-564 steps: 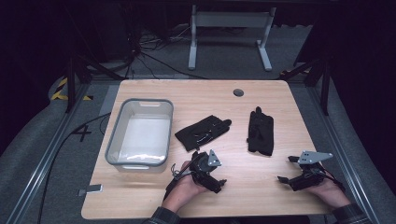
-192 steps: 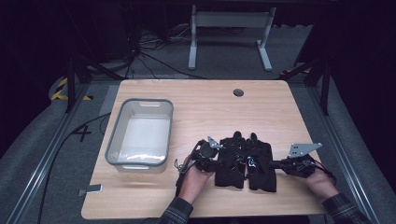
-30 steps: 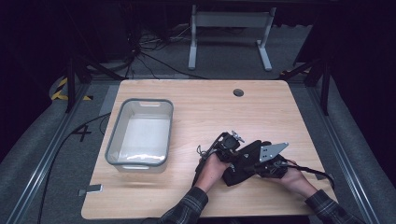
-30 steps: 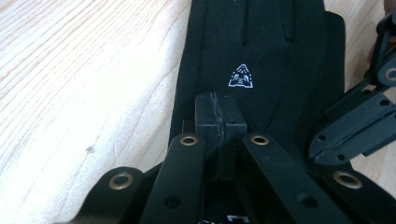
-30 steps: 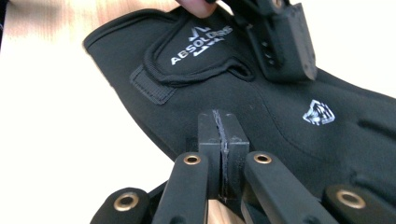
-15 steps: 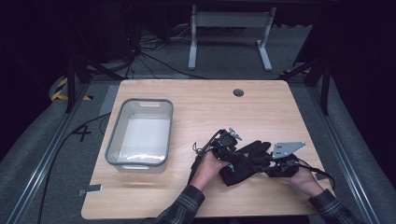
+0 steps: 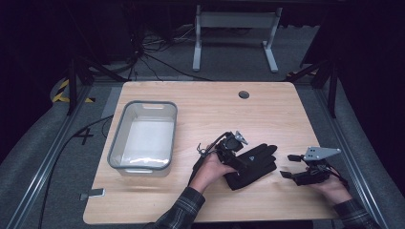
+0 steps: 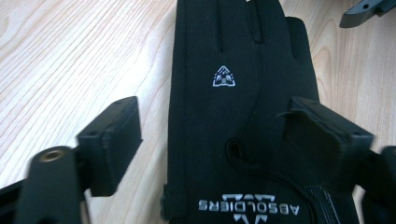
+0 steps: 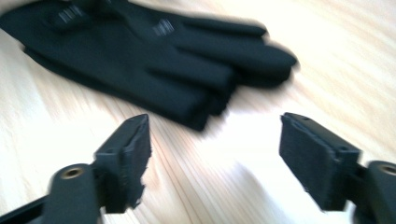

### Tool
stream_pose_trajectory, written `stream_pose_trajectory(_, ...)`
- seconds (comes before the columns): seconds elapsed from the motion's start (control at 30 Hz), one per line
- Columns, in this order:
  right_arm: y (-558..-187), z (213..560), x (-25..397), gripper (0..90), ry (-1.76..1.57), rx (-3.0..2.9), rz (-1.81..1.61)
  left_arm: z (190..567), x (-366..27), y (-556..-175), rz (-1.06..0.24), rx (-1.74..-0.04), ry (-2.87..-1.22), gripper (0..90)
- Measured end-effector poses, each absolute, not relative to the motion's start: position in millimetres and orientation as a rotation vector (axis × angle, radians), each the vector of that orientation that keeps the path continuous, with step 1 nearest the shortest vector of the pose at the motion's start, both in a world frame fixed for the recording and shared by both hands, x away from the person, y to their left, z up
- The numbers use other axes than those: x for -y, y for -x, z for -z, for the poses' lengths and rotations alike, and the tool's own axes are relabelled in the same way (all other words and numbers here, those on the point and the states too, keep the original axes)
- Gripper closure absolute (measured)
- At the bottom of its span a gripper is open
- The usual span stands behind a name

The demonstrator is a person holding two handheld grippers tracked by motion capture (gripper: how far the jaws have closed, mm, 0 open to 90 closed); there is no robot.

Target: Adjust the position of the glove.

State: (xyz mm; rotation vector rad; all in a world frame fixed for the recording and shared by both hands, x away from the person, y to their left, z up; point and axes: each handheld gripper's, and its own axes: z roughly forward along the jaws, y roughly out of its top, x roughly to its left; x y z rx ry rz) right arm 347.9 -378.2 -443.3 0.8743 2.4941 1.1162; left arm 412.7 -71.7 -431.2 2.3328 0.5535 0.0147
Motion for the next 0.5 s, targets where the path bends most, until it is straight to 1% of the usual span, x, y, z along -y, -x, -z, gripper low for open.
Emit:
stream_pose_trajectory(0.03, -348, 443, 378, 24.8, -0.874, -2.494, -1.116, 431, 72, -413, -0.015, -0.553, -2.333, 16.3)
stream_pose_trajectory(0.1, -346, 449, 386, 22.3, -0.903, -2.481, -1.095, 433, 75, -412, -0.004, -0.545, -2.319, 14.8)
stream_pose_trajectory(0.17, -345, 455, 395, 20.0, -0.945, -2.476, -1.071, 435, 81, -410, 0.009, -0.516, -2.347, 12.5)
stream_pose_trajectory(0.5, -348, 460, 403, 16.8, -0.969, -2.452, -1.053, 449, 100, -405, -0.012, -0.486, -2.457, 6.4)
